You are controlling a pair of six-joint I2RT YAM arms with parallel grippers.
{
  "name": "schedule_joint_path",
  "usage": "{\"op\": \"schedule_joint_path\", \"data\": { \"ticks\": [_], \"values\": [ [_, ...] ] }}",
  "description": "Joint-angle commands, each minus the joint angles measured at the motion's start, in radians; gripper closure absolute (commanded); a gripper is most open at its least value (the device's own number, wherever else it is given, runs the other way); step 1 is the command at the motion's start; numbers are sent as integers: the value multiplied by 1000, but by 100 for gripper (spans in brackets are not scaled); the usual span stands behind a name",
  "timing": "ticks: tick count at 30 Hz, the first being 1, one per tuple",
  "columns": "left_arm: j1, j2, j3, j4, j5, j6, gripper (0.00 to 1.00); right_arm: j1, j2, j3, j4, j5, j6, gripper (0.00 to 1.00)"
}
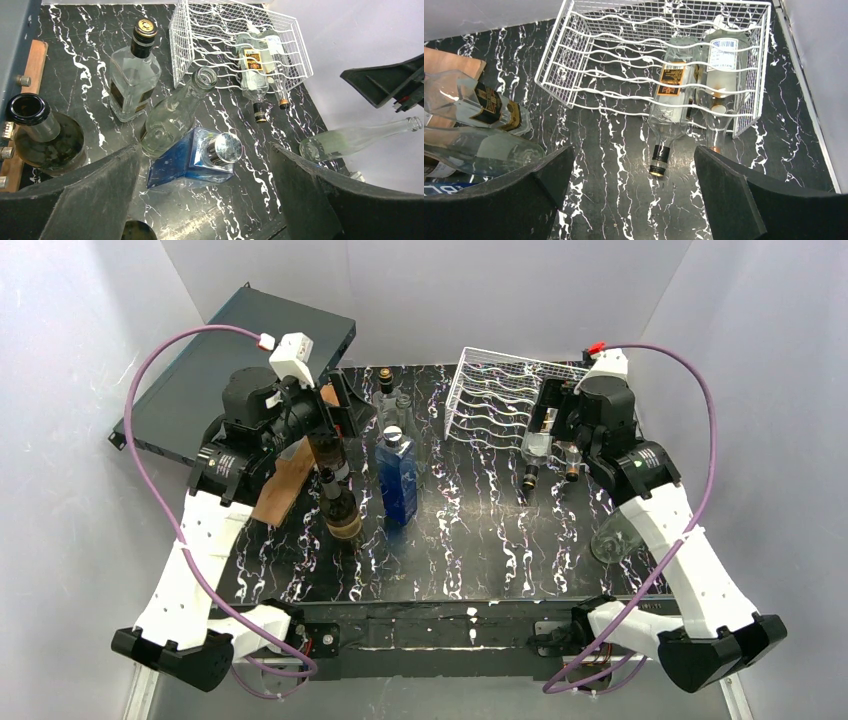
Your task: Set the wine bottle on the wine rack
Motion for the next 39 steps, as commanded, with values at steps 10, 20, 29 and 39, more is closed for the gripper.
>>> {"op": "schedule_joint_path", "data": {
  "ticks": [10,20,29,39],
  "values": [
    [-11,34,31,-68,38,-29,1,-2,15,-31,52,-116,36,0],
    [-119,152,127,-202,-99,-6,1,-2,18,-129,148,-325,103,0],
    [-310,245,226,-310,-405,127,1,-2,30,-157,186,-440,116,0],
    [-452,325,278,-354,-619,192,6,-2,20,-180,198,-435,113,0]
  ]
}}
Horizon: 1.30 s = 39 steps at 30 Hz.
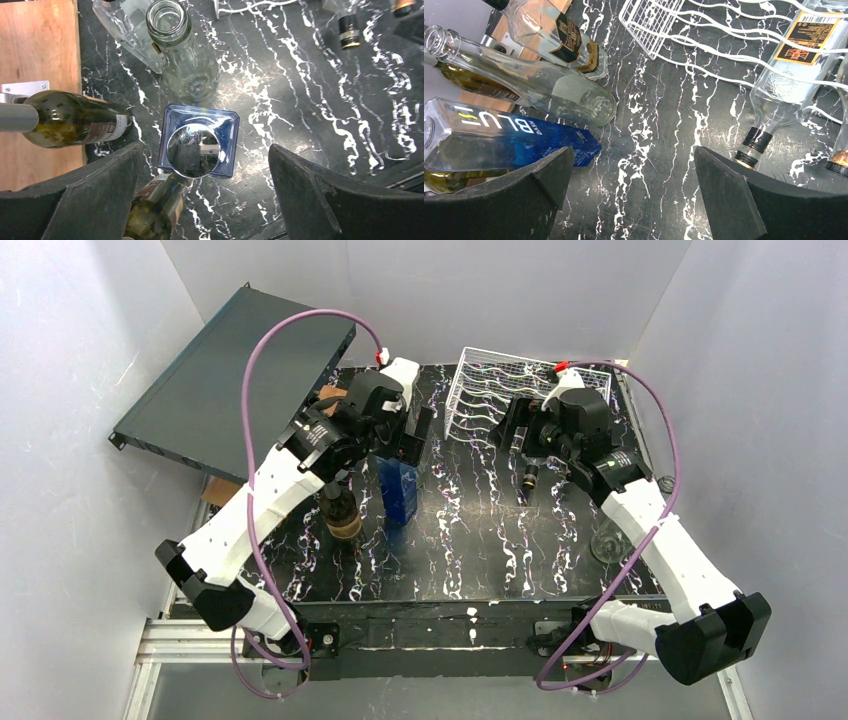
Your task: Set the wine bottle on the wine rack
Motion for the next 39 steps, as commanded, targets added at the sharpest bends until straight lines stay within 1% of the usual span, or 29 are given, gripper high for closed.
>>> {"op": "schedule_joint_path", "data": {
  "ticks": [1,7,9,12,14,17,20,23,25,28,33,34,36,39],
  "values": [
    [-24,15,45,-41,-102,32,9,-2,-20,-17,54,-37,6,0],
    [-40,34,47,-40,-93,30,27,-2,12,-70,81,-138,83,0],
    [-43,37,43,-40,-93,27,31,-2,19,-91,102,-167,108,0],
    [-47,42,40,-41,-92,25,42,0,31,-108,118,-197,128,0],
    [-48,46,40,-40,-94,25,44,1,43,-111,112,-203,132,0],
    [-50,52,44,-41,-94,27,52,2,63,-111,96,-211,137,0],
    [-51,54,46,-42,-92,32,58,3,77,-111,89,-222,144,0],
    [-52,53,39,-42,-90,33,69,9,90,-112,93,-233,148,0],
    [-53,52,35,-42,-88,34,74,17,101,-111,95,-236,148,0],
    [-55,50,40,-42,-82,34,80,26,122,-101,88,-243,142,0],
    [-55,58,71,-23,-16,20,98,44,153,-78,46,-238,118,0],
    [-55,62,81,-11,1,20,100,44,155,-74,34,-224,113,0],
    [-58,77,101,20,26,29,100,44,153,-65,10,-192,97,0],
    [-76,105,133,77,18,61,100,43,134,-41,-37,-118,75,0]
  ]
}}
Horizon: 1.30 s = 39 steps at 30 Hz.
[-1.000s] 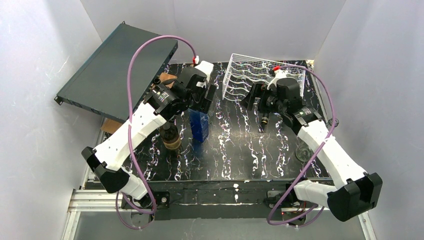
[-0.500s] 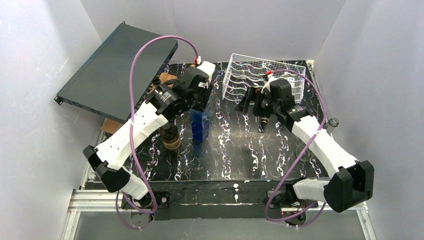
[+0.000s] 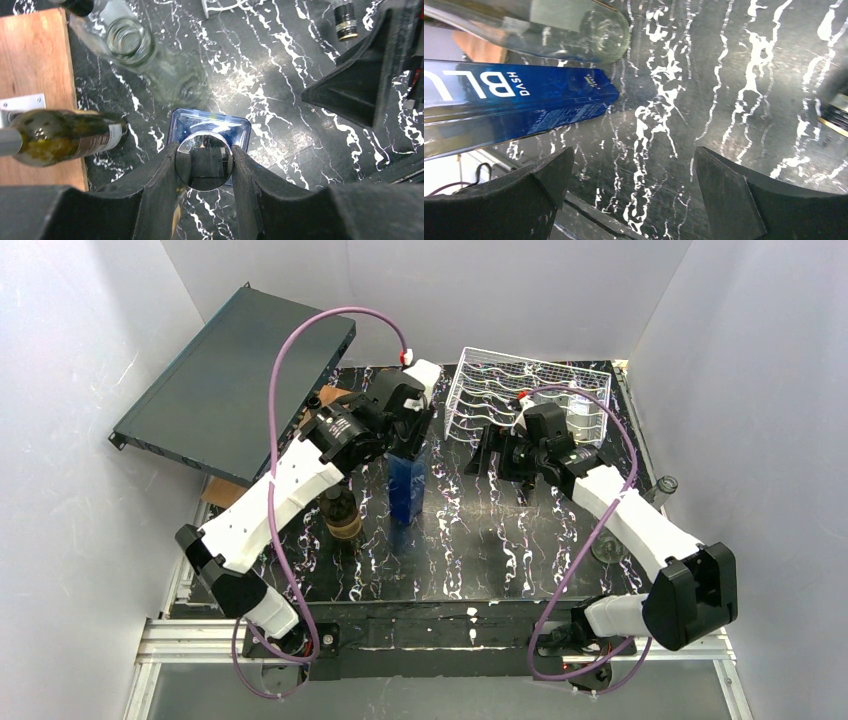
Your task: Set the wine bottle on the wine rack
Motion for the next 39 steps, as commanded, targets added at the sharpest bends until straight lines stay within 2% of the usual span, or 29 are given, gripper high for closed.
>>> {"op": "schedule_joint_path", "data": {
  "ticks": [1,6,11,17,19,31,39],
  "values": [
    [-35,26,87,116,29,41,100,1,-39,74,-60,103,-53,0],
    [-113,77,124,213,-68,161,100,0,-80,111,-121,262,-81,0],
    [-191,110,81,360,-172,338,100,-26,-95,136,-175,395,-72,0],
    [-261,85,-2,453,-158,397,100,-244,-56,150,-180,235,-73,0],
    [-289,56,-59,479,-137,391,100,-277,-48,156,-173,196,-79,0],
    [-465,-120,-431,552,-214,272,100,-280,-48,151,-184,153,-144,0],
    [-591,-101,-580,655,-311,297,100,-278,-44,128,-173,119,-148,0]
  ]
}}
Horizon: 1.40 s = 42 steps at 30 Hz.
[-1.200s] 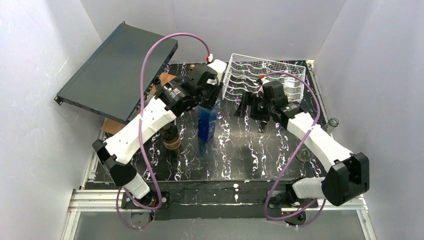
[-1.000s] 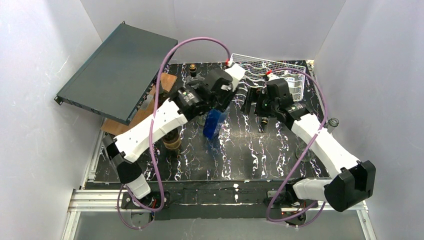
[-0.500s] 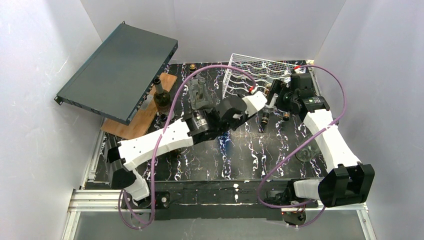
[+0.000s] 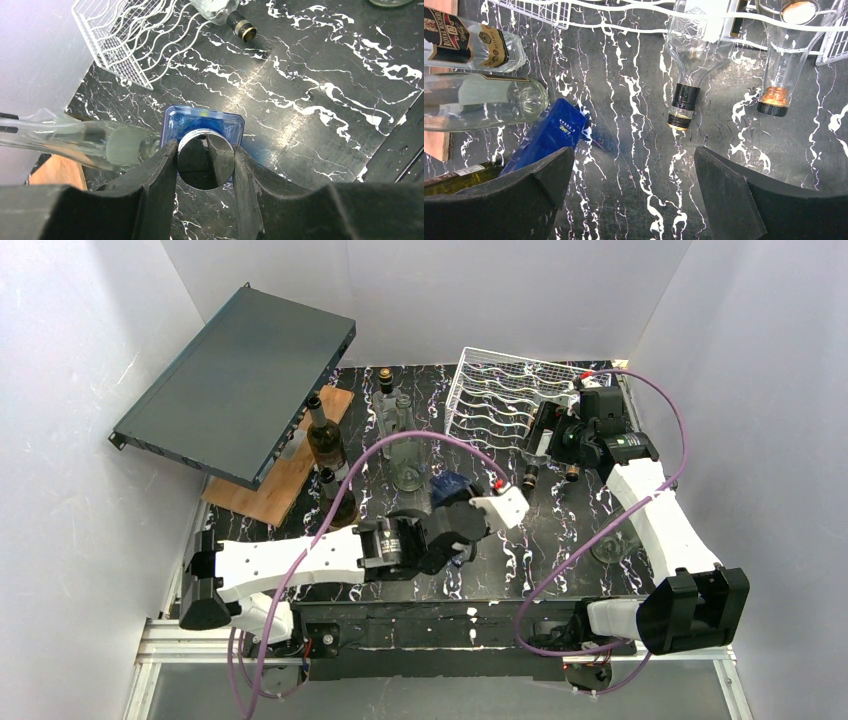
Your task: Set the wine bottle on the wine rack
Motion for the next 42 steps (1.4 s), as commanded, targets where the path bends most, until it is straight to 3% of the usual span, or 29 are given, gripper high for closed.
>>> {"op": "schedule_joint_path", "data": {
  "ticks": [1,5,25,30,40,42],
  "values": [
    [-75,24,-104,67,-36,-38,100,2,-2,18,10,-28,-23,0],
    [-126,76,-148,110,-96,15,100,2,-11,9,14,-22,-22,0],
    [-125,94,-330,229,147,-118,100,2,-15,-24,26,-28,-21,0],
    [-79,100,-359,234,264,-138,100,2,-19,-27,24,-38,-20,0],
    [11,64,-330,179,363,-242,100,23,-2,-33,13,-75,-50,0],
    [51,28,-320,148,396,-278,82,48,18,-29,3,-71,-61,0]
  ]
}}
